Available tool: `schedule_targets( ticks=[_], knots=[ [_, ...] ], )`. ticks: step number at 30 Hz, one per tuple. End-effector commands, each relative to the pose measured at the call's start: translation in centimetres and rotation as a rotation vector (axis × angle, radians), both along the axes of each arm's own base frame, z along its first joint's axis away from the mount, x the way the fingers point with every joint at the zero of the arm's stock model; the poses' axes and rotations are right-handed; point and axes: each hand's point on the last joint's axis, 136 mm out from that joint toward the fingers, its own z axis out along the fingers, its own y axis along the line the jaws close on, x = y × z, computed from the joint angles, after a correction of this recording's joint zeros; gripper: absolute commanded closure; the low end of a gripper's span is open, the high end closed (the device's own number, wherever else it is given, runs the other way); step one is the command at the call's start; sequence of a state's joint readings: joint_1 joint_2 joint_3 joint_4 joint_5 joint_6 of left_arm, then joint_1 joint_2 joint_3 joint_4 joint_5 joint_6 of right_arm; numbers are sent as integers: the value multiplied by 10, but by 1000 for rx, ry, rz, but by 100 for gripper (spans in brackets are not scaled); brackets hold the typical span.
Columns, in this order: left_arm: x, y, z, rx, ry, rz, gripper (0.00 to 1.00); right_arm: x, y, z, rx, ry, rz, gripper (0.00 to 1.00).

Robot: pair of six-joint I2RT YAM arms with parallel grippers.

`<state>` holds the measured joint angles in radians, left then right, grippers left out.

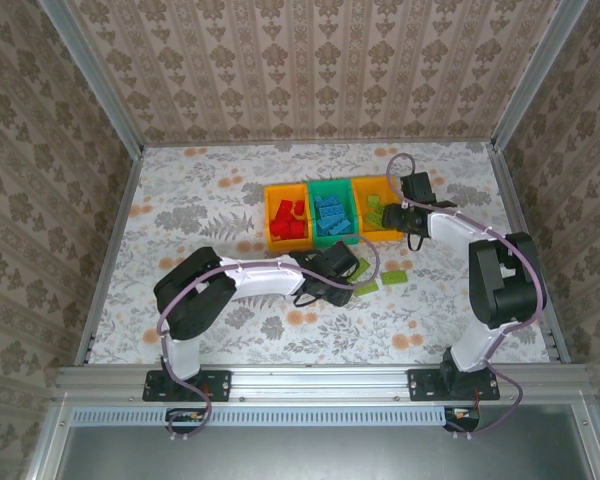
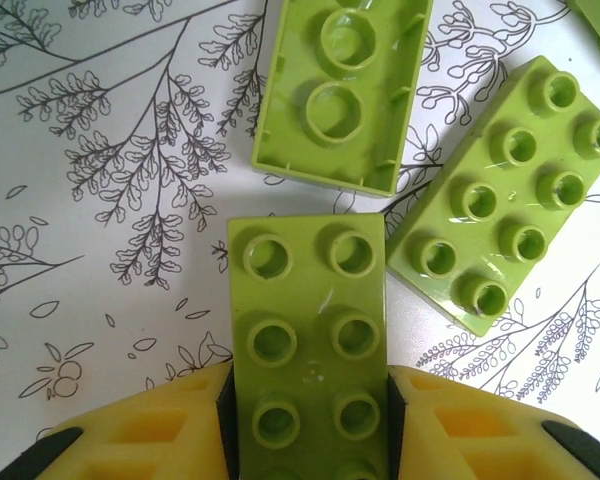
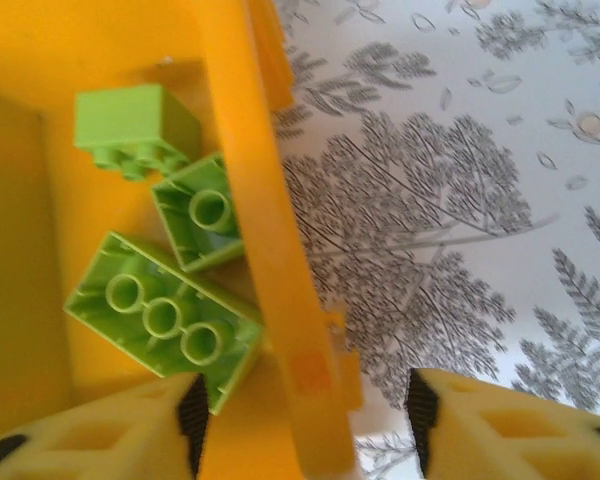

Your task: Sort the legos into containers by color

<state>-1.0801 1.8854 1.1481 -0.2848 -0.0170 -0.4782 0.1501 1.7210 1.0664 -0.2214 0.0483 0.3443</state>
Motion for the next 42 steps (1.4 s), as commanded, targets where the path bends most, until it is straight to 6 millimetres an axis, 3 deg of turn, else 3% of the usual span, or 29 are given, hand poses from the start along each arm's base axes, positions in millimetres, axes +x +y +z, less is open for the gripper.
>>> schedule_targets(
  ticks=[1,11,26,42],
  knots=[
    [-5,14,-11,57,9,12,61,11,9,13,48,-49,26,51],
    [-7,19,-12,61,11,16,61,-6,35,6,37,-33,123,76],
    [-10,34,-9,62,4,39,61,-24,86,3,9,-29,220,80],
    [-18,56,5,46,-7,81,62,-48,119,-4,3,-7,239,81]
  ],
)
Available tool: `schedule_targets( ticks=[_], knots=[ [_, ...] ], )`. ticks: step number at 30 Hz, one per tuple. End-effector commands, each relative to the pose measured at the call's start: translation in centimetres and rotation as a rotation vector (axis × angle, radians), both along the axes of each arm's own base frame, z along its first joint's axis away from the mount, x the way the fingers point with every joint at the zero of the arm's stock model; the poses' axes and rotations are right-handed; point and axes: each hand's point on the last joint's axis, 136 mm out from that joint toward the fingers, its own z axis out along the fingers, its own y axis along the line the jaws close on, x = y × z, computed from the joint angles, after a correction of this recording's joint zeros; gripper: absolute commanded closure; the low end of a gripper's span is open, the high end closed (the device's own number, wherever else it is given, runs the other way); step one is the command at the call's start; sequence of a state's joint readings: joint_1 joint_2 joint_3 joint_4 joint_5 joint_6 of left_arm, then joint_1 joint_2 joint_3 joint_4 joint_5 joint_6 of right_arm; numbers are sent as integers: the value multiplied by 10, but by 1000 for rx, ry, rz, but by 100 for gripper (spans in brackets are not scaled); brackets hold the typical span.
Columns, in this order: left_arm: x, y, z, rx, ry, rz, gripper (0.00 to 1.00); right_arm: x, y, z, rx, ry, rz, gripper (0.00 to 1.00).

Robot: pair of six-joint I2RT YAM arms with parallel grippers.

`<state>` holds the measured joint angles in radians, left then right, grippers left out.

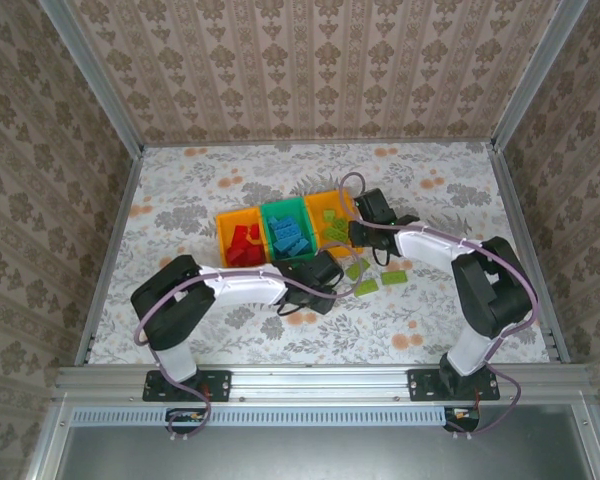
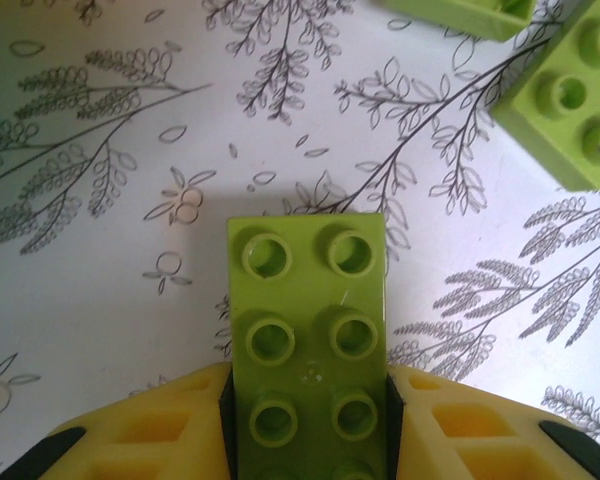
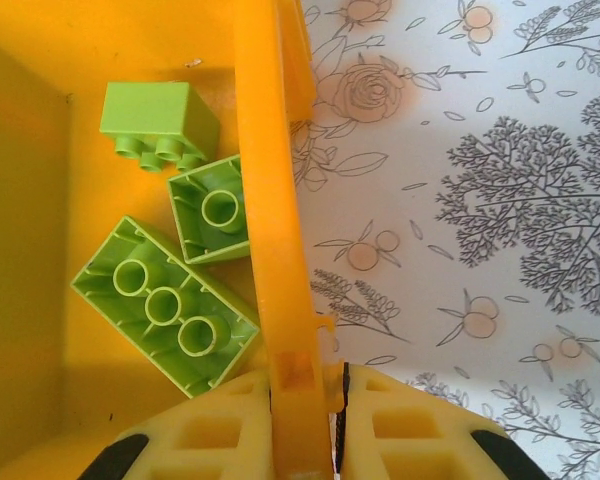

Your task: Sort the legos into containers by color

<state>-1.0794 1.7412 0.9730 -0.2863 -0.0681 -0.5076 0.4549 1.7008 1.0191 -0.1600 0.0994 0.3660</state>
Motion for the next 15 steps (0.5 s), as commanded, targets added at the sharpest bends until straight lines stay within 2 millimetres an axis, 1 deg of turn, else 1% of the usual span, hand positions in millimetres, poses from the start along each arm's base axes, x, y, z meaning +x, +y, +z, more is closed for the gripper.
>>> schedule_targets(
  ticks=[1,4,7,8,10,12,13,14,15],
  knots=[
    [-5,11,6,-2,13,36,61,-14,1,-3,19,39,-30,81],
    [-9,10,6,-20,30,38,62,-14,4,2,51,39,-43,79],
    [-13,9,9,-33,43,35,62,-17,10,9,85,33,-40,74],
    [-14,8,11,-40,45,33,62,-18,12,12,93,26,-40,71],
    [-14,4,18,-63,50,28,62,-19,12,20,96,10,-44,61],
    [-15,-1,29,-92,48,16,62,-22,6,28,89,-10,-57,54],
    [-14,-4,38,-110,39,10,62,-24,3,35,84,-25,-66,46],
    [-13,-6,47,-125,30,6,62,-26,-3,41,73,-40,-77,35],
    [-12,-8,54,-140,21,2,62,-28,-8,45,62,-50,-87,28]
  ],
)
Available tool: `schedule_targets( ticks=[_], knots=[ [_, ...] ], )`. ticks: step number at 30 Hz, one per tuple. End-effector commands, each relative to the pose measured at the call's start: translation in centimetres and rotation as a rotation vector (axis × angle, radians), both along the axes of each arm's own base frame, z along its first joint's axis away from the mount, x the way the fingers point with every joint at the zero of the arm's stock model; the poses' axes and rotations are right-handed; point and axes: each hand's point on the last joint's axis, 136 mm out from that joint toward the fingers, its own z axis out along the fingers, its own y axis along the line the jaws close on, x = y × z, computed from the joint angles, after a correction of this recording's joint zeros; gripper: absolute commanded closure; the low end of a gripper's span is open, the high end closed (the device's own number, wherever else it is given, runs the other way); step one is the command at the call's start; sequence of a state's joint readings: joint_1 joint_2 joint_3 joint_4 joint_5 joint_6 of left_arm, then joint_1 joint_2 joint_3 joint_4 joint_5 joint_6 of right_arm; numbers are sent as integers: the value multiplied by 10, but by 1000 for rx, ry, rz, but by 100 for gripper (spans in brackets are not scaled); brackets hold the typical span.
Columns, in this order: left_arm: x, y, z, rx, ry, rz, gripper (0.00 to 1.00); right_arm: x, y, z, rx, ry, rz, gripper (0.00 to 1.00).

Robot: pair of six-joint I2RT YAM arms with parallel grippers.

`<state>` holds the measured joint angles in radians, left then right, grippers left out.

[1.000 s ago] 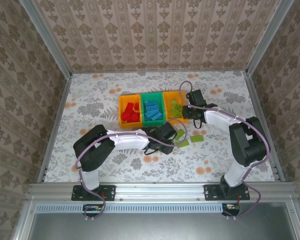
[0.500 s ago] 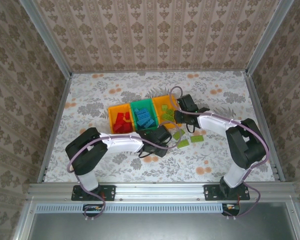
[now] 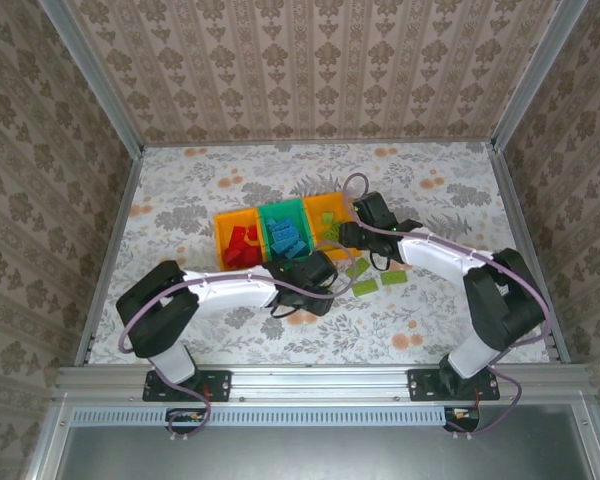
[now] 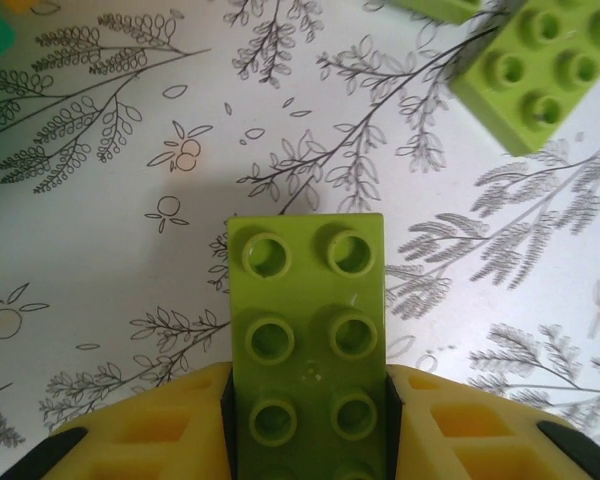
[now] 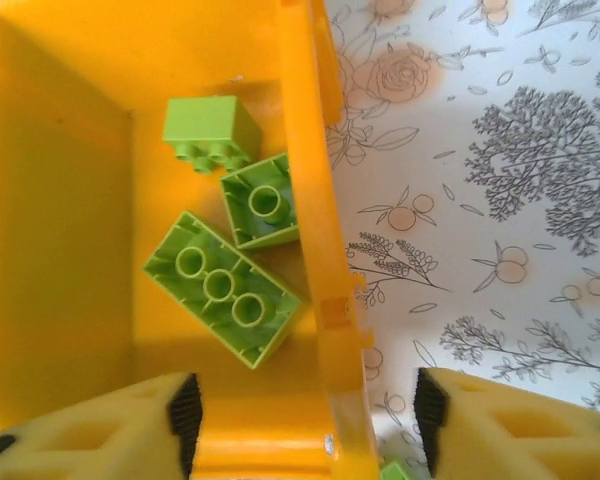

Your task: Sort the legos into containers by color

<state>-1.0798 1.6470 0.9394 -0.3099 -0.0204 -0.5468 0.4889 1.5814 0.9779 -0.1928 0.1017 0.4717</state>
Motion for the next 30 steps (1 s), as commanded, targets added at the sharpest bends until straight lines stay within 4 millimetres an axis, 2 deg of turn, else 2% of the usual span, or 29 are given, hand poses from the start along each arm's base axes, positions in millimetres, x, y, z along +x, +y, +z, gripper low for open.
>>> schedule_targets(
  ticks=[1,4,5,6,9,12,18,30],
  knots=[
    [1,-14,44,-100,-29,-12,62,-12,-19,24,-30,-39,-51,22],
    [7,-21,69,-152,-66,-13,62,-23,-34,32,-52,-54,-83,14],
    [10,-23,78,-166,-79,-17,62,-27,-39,26,-68,-34,-98,13],
    [13,-25,84,-175,-89,-23,63,-31,-45,33,-63,-49,-115,12],
    [23,-31,105,-197,-126,-40,62,-43,-63,26,-87,-36,-162,9],
    [46,-29,116,-206,-152,-9,62,-56,-80,17,-79,-24,-212,7],
    [81,-29,124,-240,-148,9,61,-80,-101,5,-59,-21,-266,5],
    [138,-31,110,-283,-75,47,58,-113,-119,-17,-67,25,-288,0]
  ],
)
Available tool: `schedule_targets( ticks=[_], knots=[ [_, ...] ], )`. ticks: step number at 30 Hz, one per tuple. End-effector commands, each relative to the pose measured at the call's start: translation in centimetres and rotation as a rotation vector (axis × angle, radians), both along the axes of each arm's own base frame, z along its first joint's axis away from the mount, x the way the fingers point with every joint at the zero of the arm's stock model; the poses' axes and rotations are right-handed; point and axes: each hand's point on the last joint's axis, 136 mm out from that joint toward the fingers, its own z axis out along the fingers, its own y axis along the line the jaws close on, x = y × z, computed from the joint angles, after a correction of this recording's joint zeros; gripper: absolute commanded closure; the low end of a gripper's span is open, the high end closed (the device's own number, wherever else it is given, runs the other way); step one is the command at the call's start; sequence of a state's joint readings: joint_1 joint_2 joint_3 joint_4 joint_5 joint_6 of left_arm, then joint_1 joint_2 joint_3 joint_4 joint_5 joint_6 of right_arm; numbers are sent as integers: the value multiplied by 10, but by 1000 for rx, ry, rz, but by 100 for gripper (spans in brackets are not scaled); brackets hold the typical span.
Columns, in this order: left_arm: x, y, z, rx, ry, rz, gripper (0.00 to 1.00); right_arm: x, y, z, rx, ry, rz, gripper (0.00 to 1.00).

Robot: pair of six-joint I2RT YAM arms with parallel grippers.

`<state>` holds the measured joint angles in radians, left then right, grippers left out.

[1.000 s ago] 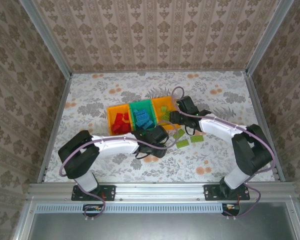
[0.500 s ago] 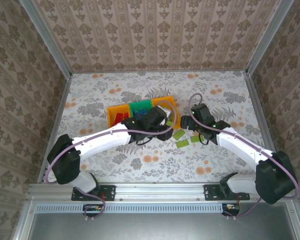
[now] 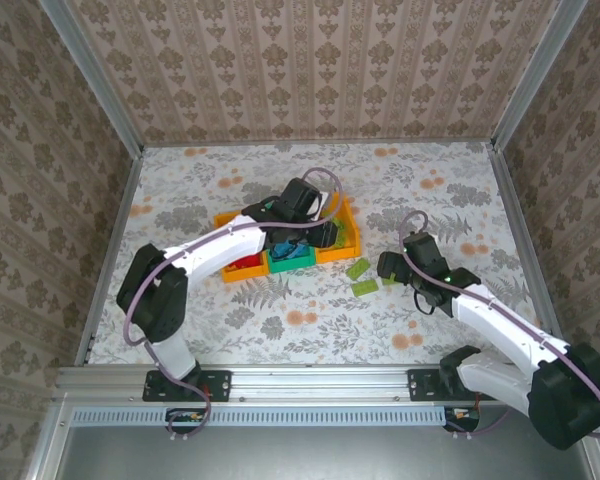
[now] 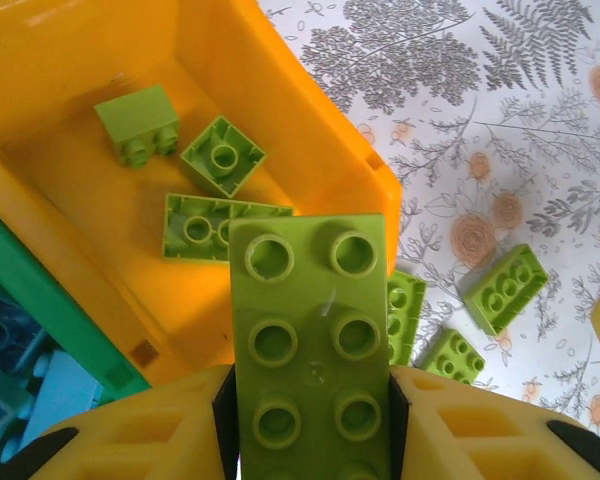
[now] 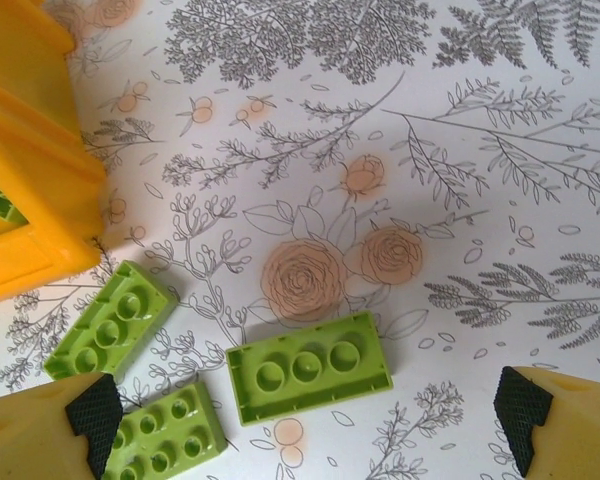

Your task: Sort the legos into containers by color

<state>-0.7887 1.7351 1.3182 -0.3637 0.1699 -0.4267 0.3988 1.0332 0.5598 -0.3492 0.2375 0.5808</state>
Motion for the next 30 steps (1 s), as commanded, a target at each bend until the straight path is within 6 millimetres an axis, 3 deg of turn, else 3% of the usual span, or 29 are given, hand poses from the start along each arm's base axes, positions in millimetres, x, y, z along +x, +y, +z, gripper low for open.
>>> schedule_targets(
  ticks=[1,10,19,23,24,25,30],
  knots=[
    [14,-8,8,-32,-1,-29,57,-13,-9,-12,-19,45,-23,0],
    [45,-20,-12,-42,56,-5,56,-18,-3,-27,-20,118,12,0],
    [42,-13,-9,-71,35,29,50,-14,5,-33,-15,165,44,0],
    [38,-4,-2,-75,10,38,32,-15,10,-36,10,172,65,1],
    [37,-2,2,-81,-4,43,23,-15,11,-37,9,176,68,1],
    [35,-1,5,-88,-11,45,3,-15,12,-37,10,176,71,1],
    [25,5,31,-152,-83,46,0,-12,16,-43,2,213,98,1]
  ],
)
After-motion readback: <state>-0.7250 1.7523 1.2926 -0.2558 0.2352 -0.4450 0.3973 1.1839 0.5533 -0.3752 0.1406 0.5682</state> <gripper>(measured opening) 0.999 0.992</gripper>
